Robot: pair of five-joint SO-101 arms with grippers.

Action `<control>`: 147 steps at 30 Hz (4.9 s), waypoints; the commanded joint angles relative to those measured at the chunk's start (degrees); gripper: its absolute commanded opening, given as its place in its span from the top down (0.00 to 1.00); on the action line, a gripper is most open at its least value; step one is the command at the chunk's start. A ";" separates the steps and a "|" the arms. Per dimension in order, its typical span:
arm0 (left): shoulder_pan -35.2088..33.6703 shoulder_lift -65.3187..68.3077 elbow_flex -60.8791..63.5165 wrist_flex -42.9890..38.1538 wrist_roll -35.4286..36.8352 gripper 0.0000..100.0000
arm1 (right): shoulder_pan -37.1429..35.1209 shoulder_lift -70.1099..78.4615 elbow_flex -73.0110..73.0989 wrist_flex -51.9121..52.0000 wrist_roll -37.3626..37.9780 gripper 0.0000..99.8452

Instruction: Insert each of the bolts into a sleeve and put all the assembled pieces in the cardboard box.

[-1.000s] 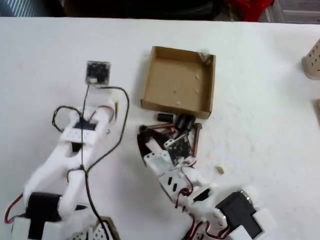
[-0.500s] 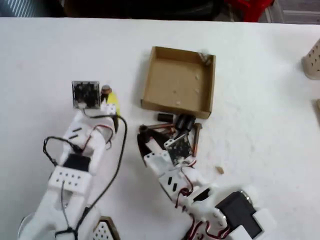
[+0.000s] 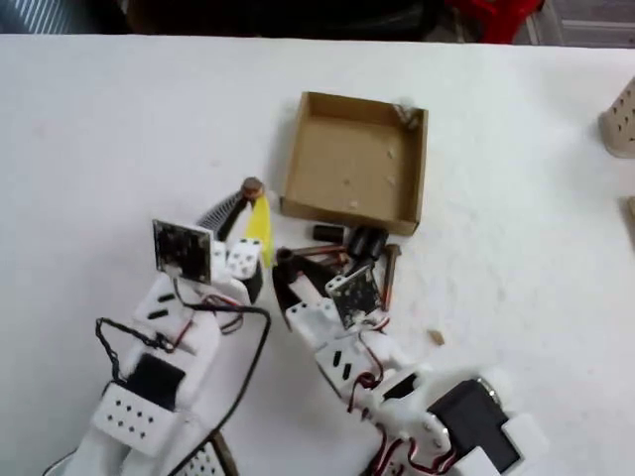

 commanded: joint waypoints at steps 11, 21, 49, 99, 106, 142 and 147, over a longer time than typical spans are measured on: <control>7.52 -20.70 0.44 14.86 0.62 0.93 | -0.66 -2.07 0.35 0.04 -0.35 0.98; 4.53 -9.27 3.25 -0.09 0.62 0.93 | -0.66 -2.15 0.35 -0.22 -0.26 0.98; 3.65 -0.22 -2.46 -1.05 9.85 0.98 | -0.75 -2.15 0.35 -0.22 -0.18 0.98; 7.25 18.33 -15.47 6.77 11.08 0.98 | -0.31 -2.15 0.35 -0.13 -0.09 0.98; 7.52 15.34 -16.26 12.40 15.65 0.98 | -0.31 -2.15 0.35 -0.22 -0.09 0.98; 5.76 13.23 -10.37 24.97 10.37 0.98 | 4.09 -2.33 0.35 -5.14 -0.09 0.98; 6.02 13.23 -10.29 25.05 7.03 0.98 | 4.09 -2.24 0.35 -5.14 -0.09 0.98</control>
